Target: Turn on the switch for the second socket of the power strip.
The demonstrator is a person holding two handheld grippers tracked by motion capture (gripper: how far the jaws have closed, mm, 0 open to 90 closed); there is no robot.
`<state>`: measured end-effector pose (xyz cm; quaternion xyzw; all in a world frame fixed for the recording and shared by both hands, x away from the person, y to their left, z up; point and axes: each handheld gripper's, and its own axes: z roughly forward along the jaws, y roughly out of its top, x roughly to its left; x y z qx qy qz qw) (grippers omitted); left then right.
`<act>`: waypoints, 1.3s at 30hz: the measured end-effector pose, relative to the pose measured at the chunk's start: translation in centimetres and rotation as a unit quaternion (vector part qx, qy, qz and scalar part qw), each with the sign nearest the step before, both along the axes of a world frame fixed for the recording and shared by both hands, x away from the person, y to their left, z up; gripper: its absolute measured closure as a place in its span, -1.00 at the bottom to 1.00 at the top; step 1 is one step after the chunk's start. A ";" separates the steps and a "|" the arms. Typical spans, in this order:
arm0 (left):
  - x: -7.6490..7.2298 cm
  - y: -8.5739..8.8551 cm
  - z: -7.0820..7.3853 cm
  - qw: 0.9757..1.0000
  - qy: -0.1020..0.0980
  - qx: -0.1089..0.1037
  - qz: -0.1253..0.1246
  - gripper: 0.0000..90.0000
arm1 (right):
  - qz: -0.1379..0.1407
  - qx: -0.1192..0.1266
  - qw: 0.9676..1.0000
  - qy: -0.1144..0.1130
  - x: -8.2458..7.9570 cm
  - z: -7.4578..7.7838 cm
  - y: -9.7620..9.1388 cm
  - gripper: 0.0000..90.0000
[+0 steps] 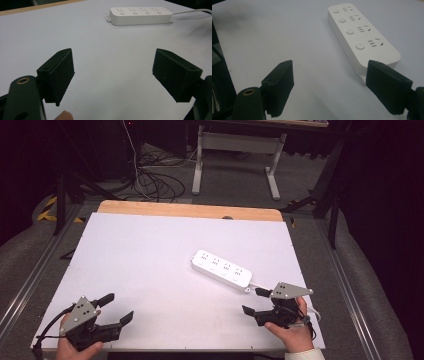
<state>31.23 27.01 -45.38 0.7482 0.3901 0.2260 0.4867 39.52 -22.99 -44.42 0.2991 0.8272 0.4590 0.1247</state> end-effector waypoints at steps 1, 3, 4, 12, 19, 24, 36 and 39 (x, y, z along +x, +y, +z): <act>0.0 0.0 0.0 1.000 -0.001 0.000 0.000 -0.60 | -0.001 0.002 1.000 0.001 -0.1 -0.2 -0.1 -0.50; 0.0 0.1 0.0 1.000 -0.004 0.006 -0.003 -0.59 | -0.002 0.004 1.000 -0.004 -0.2 -0.7 -0.2 -0.50; 0.0 0.1 0.0 1.000 -0.005 0.007 -0.003 -0.59 | -0.003 0.005 1.000 -0.006 -0.2 -0.9 -0.2 -0.50; -0.1 0.2 -0.2 1.000 -0.013 0.014 -0.006 -0.57 | 0.005 0.006 1.000 0.007 -0.6 -3.1 -0.6 -0.49; -0.8 0.6 -0.6 1.000 -0.018 0.011 -0.002 -0.58 | 0.011 -0.010 1.000 0.014 -1.0 -4.4 -0.5 -0.48; -0.8 0.7 -0.6 1.000 -0.020 0.011 0.002 -0.59 | 0.011 -0.011 1.000 0.004 -1.1 -4.3 -0.4 -0.46; -0.1 0.9 -0.9 1.000 -0.014 -0.002 0.008 -0.59 | 0.002 -0.013 1.000 -0.025 -1.3 -3.6 -0.4 -0.39; -0.1 0.9 -1.0 1.000 -0.024 0.007 0.011 -0.59 | 0.000 -0.014 0.999 -0.029 -1.4 -3.6 -0.5 -0.39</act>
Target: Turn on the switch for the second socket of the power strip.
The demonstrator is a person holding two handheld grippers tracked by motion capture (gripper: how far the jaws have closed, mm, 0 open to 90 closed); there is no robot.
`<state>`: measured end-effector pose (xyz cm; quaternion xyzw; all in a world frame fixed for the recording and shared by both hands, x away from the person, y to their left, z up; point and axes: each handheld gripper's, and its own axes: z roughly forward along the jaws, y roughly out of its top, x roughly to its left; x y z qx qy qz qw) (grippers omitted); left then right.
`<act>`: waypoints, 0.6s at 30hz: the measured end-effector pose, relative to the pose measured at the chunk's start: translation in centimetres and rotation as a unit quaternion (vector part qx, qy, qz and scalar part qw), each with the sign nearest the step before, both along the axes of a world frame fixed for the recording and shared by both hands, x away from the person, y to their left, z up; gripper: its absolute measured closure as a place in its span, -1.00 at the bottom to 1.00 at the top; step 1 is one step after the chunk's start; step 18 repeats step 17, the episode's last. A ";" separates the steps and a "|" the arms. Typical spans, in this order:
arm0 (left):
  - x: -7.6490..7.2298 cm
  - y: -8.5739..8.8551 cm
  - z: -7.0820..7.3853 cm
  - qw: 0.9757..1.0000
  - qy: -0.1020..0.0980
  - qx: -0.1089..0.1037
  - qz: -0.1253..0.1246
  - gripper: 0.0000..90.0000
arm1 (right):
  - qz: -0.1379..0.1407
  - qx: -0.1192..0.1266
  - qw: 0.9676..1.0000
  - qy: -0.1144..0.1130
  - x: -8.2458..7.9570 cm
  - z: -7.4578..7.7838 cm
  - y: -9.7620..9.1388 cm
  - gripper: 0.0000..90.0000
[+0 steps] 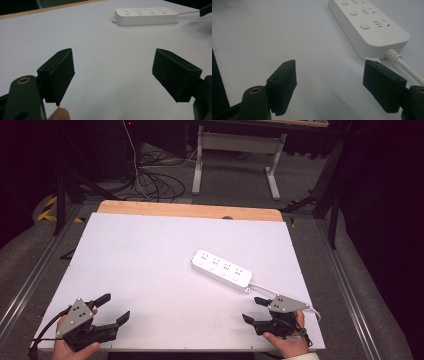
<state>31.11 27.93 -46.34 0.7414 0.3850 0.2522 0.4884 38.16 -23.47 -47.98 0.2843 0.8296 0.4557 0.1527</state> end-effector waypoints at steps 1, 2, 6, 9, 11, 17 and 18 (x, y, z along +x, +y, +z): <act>0.0 -0.1 0.0 1.000 -0.002 0.000 0.002 -0.59 | -0.001 0.000 1.000 -0.001 0.0 0.0 0.0 -0.39; 0.0 -0.1 0.0 1.000 -0.006 0.005 0.003 -0.59 | -0.002 -0.001 1.000 -0.002 0.0 0.0 0.0 -0.39; -0.1 -0.2 0.0 1.000 -0.010 0.008 0.004 -0.60 | -0.003 -0.003 1.000 -0.008 -0.1 0.1 0.0 -0.39; -0.1 -0.2 0.0 1.000 -0.009 0.005 0.004 -0.60 | -0.003 -0.004 1.000 -0.009 -0.1 0.1 0.0 -0.39; -0.1 -0.1 0.0 1.000 -0.007 0.002 0.004 -0.60 | -0.004 -0.003 1.000 -0.010 -0.1 0.1 0.0 -0.39; 0.0 0.0 0.1 1.000 0.006 -0.009 0.001 -0.62 | -0.004 -0.001 1.000 -0.011 -0.2 0.1 0.0 -0.39; 0.0 0.0 0.1 1.000 0.006 -0.009 0.001 -0.62 | -0.004 -0.001 1.000 -0.011 -0.2 0.1 0.0 -0.39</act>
